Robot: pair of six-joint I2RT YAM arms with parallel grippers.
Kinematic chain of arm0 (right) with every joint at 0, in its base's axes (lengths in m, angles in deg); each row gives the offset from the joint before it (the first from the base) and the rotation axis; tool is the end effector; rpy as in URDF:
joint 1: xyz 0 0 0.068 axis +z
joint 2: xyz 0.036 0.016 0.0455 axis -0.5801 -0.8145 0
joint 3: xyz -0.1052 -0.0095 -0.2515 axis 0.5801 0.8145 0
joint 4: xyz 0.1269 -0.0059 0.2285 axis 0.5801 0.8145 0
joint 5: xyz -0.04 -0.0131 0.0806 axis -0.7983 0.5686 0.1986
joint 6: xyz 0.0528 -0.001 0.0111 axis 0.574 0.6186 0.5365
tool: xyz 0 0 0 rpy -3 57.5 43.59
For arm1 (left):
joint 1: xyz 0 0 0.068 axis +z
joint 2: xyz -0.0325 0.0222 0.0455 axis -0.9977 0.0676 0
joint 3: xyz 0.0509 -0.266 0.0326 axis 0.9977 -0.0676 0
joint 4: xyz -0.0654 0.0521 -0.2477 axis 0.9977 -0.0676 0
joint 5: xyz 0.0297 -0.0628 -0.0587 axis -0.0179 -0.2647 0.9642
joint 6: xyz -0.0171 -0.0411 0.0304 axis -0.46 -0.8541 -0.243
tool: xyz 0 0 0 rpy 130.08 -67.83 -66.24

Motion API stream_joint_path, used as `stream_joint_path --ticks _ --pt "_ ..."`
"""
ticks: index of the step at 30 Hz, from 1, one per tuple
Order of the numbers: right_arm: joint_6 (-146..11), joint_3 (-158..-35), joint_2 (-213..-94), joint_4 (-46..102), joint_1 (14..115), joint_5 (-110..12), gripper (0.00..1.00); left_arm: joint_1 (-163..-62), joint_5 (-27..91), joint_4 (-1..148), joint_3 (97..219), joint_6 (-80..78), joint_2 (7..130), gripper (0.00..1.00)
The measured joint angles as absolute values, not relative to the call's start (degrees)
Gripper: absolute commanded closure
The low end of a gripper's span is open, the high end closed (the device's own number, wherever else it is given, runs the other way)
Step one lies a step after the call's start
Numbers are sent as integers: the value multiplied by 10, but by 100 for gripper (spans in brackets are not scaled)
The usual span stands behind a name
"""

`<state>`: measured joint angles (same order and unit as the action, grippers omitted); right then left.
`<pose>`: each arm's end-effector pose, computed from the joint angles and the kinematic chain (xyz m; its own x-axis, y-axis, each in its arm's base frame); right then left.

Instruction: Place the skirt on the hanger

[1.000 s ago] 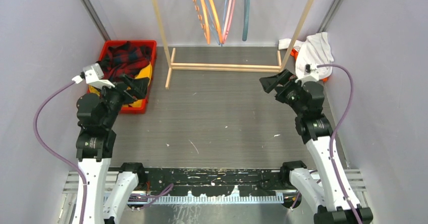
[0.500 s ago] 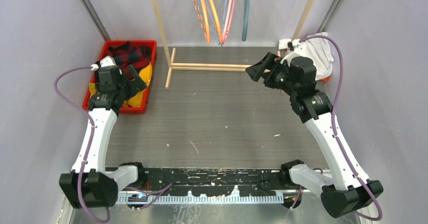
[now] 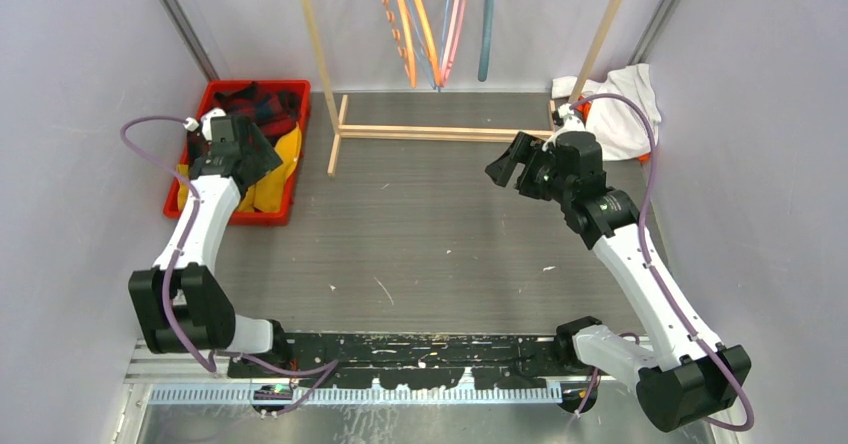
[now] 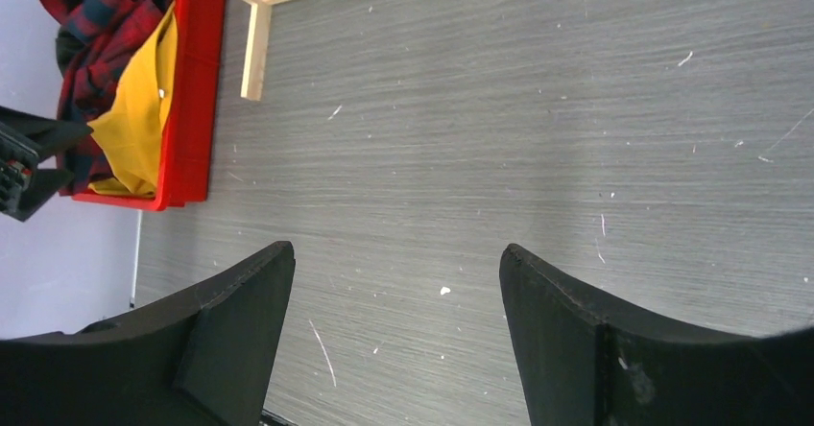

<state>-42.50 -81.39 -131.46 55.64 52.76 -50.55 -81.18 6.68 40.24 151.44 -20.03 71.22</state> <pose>0.2144 0.0709 0.3549 -0.5753 0.3723 -0.7283 -0.0985 0.8524 0.5135 0.2942 0.0359 0.3015 -0.4445 -0.5336 -0.7195 -0.6074 0.7699 -0.1957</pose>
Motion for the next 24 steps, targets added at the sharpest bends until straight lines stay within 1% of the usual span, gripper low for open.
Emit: stream_joint_path --ticks 2,6,12,14,15,16,18,21,24 --pt "-425 -806 -1315 556 528 -503 17 -812 66 413 1518 -200 729 14" --pt "-425 -797 -1311 547 528 -497 17 -812 60 424 1520 -200 762 28" --pt "-421 -779 -1305 535 528 -486 17 -817 53 424 1520 -200 787 42" --pt "-419 -774 -1305 534 528 -483 17 -820 46 423 1520 -199 793 58" --pt "-418 -772 -1305 533 528 -481 17 -822 44 423 1520 -200 796 65" --pt "-416 -771 -1305 531 528 -479 17 -824 41 423 1520 -200 799 70" --pt "-414 -768 -1305 526 528 -476 17 -827 38 423 1521 -198 804 75" --pt "-411 -767 -1305 523 528 -470 17 -828 35 418 1535 -197 816 99" --pt "-410 -767 -1305 519 528 -463 17 -829 33 409 1559 -197 834 100"
